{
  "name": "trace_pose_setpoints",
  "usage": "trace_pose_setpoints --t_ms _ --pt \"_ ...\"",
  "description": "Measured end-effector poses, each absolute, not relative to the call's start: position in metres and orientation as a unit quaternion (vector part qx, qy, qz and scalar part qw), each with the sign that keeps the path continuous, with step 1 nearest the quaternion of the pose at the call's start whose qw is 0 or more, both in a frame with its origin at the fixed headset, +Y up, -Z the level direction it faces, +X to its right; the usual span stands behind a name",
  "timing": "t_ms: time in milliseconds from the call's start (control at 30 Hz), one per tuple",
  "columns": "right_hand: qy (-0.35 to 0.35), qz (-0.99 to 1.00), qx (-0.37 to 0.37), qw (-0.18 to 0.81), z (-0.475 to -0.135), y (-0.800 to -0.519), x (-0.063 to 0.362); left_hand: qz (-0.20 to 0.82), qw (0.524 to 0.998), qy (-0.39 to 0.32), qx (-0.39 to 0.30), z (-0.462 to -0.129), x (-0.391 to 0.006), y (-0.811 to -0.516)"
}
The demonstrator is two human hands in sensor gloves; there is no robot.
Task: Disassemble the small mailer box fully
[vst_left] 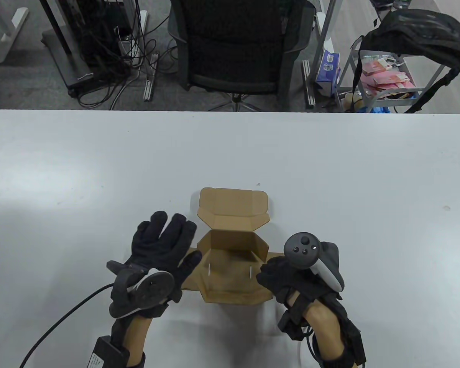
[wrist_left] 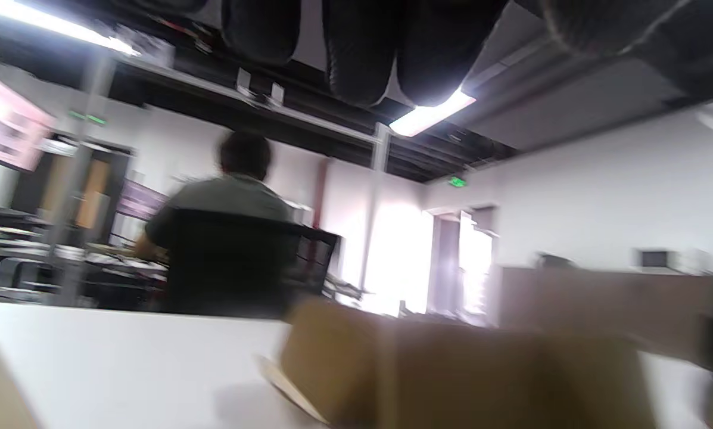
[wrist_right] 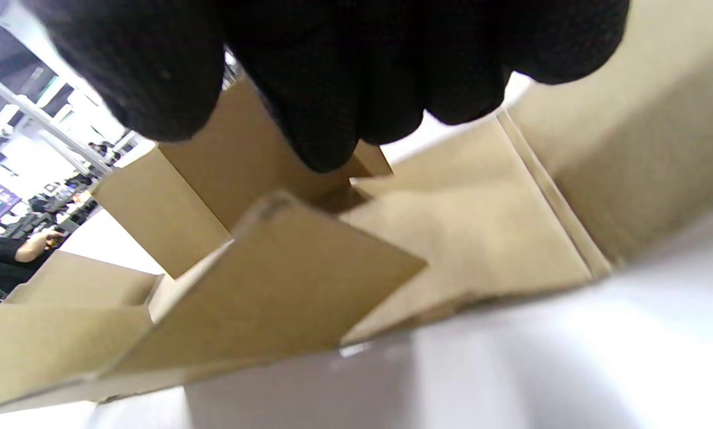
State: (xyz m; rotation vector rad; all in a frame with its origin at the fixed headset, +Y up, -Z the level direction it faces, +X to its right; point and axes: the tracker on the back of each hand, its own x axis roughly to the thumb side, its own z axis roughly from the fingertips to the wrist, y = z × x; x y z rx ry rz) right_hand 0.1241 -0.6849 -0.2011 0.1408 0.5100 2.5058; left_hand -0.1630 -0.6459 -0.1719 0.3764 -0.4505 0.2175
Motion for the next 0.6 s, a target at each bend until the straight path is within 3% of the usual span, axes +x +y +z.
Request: trace_pose_setpoints --t_ms 167,300,600 --pt "0.149 0.941 0.147 0.266 -0.194 -0.678 0.105 0.035 0.966 -0.250 0.054 -0.182 -0.139 -0.671" --pt "0.167 0.947 0.217 0.167 -0.188 -0.684 0.091 0.034 0.969 -0.243 -0.017 -0.188 -0.142 -0.680" --pt "0.221 0.949 0.195 0.110 -0.195 -0.712 0.089 0.039 0.954 -0.226 -0.191 -0.193 -0.141 -0.701"
